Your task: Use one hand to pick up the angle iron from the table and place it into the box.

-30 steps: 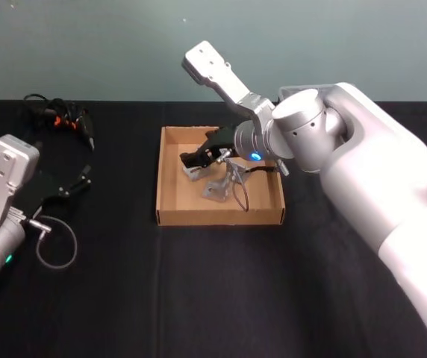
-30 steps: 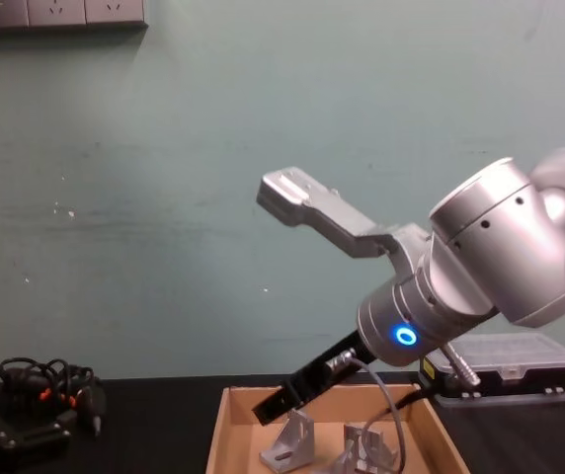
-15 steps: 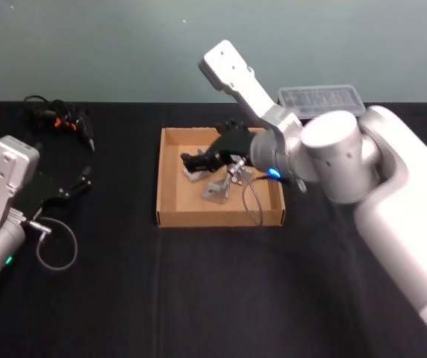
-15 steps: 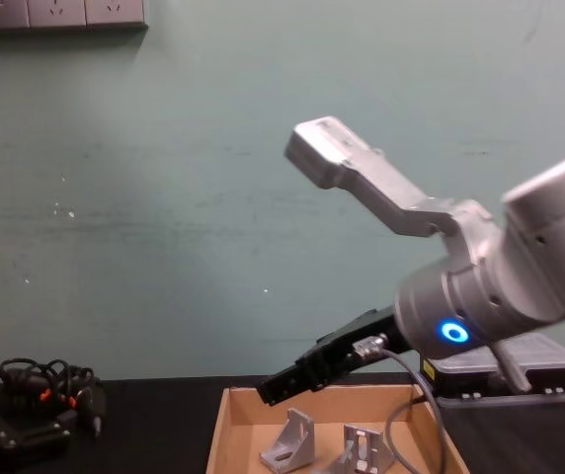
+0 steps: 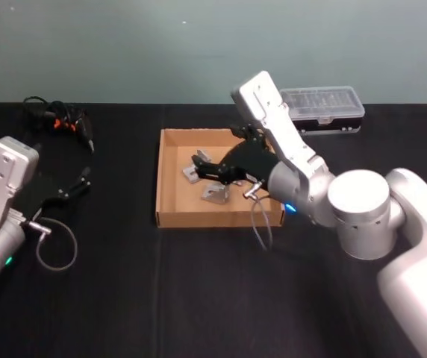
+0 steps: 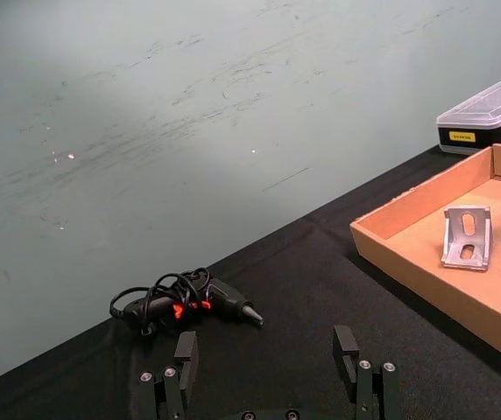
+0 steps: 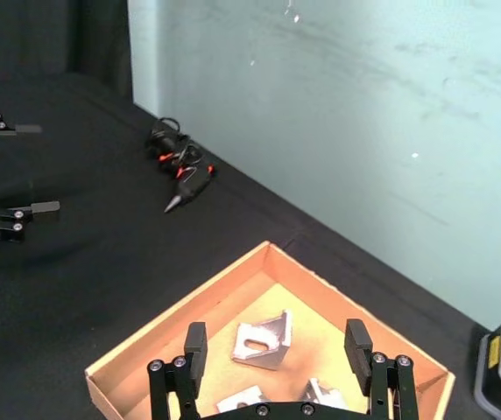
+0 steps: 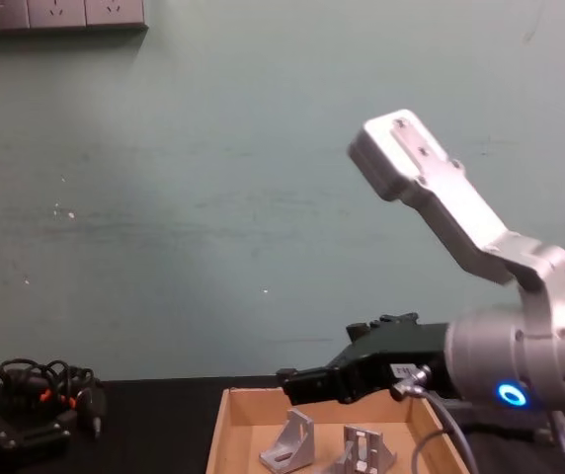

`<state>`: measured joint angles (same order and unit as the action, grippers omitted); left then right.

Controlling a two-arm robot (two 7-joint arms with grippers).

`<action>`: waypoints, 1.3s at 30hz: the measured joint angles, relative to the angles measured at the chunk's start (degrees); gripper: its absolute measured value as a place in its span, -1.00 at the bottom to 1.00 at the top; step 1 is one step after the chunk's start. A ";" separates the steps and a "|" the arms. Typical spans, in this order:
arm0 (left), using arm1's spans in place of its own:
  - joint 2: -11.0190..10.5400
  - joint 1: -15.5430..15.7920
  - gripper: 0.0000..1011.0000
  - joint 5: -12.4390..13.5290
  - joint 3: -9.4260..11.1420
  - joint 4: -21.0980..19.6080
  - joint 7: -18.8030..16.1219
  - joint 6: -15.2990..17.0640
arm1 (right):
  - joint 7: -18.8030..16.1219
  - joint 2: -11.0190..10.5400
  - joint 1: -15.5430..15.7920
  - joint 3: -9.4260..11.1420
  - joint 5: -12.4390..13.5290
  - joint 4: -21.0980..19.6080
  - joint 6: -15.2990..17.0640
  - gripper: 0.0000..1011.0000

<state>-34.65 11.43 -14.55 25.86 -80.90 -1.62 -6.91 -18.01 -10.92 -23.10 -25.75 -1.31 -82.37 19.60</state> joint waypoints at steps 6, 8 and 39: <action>0.00 0.00 1.00 0.00 0.00 0.00 0.00 0.00 | 3.53 0.03 2.46 0.24 -2.80 -0.76 -4.41 0.98; 0.00 0.00 1.00 0.00 0.00 0.00 0.00 0.00 | 4.42 0.14 3.01 0.38 -3.59 -0.68 -6.08 0.98; 0.00 0.00 1.00 0.00 0.00 0.00 0.00 0.00 | 4.14 0.15 2.76 0.27 -3.39 -0.59 -5.52 0.98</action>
<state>-34.65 11.43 -14.55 25.86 -80.90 -1.62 -6.91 -13.87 -10.77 -20.35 -25.48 -4.70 -82.96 14.08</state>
